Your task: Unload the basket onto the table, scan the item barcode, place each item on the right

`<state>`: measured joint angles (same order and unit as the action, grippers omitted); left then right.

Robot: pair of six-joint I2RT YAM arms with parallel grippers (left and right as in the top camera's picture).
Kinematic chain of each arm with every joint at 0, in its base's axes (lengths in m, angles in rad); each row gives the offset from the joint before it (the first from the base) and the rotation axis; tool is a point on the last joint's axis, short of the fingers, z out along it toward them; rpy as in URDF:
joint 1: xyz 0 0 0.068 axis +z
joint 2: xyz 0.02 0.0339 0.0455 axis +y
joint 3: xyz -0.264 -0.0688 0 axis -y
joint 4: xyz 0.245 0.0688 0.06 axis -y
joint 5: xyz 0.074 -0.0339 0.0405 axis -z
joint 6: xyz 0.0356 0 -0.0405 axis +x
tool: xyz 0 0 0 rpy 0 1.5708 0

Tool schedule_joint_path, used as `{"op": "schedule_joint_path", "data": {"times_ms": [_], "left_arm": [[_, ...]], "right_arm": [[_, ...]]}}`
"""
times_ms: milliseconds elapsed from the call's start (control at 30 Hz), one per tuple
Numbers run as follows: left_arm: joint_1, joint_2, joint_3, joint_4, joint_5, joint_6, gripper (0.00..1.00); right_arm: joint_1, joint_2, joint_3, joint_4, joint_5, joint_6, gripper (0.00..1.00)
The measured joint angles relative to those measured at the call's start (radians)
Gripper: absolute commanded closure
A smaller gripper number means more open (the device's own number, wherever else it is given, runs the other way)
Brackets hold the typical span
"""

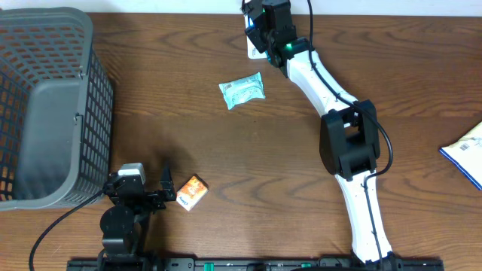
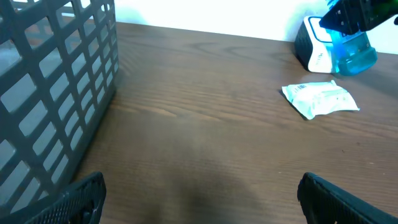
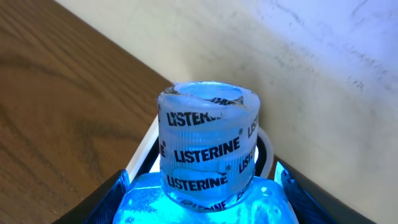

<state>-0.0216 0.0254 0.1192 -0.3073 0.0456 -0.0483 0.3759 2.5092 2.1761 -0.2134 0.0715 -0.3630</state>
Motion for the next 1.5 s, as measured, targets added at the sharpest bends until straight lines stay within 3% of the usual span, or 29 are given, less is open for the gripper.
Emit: {"op": "schedule_joint_path", "data": {"times_ms": [267, 400, 667, 867, 1100, 1367, 1433, 1500], "left_arm": [[0.000, 0.000, 0.000, 0.000, 0.000, 0.000, 0.02], [0.000, 0.000, 0.000, 0.000, 0.000, 0.000, 0.02], [0.000, 0.000, 0.000, 0.000, 0.000, 0.000, 0.02], [0.000, 0.000, 0.000, 0.000, 0.000, 0.000, 0.02], [0.000, 0.000, 0.000, 0.000, 0.000, 0.000, 0.02], [0.000, 0.000, 0.000, 0.000, 0.000, 0.000, 0.02], [0.000, 0.000, 0.000, 0.000, 0.000, 0.000, 0.02], [0.000, 0.000, 0.000, 0.000, 0.000, 0.000, 0.02]], "right_arm": [[0.000, 0.000, 0.059, -0.111, 0.000, 0.012, 0.61], [-0.008, 0.004, 0.166, -0.310, 0.001, 0.045, 0.64], [-0.098, 0.000, 0.530, -0.880, 0.035, 0.109, 0.68], [-0.251, -0.010, 0.593, -1.105, 0.092, 0.192, 0.73], [-0.506, -0.010, 0.457, -1.128, 0.116, 0.307, 0.72], [-0.739, -0.010, 0.206, -0.992, 0.131, 0.350, 0.69], [-0.793, -0.010, 0.171, -0.986, 0.129, 0.352, 0.60], [-0.823, -0.010, 0.166, -0.985, 0.128, 0.353, 0.30]]}}
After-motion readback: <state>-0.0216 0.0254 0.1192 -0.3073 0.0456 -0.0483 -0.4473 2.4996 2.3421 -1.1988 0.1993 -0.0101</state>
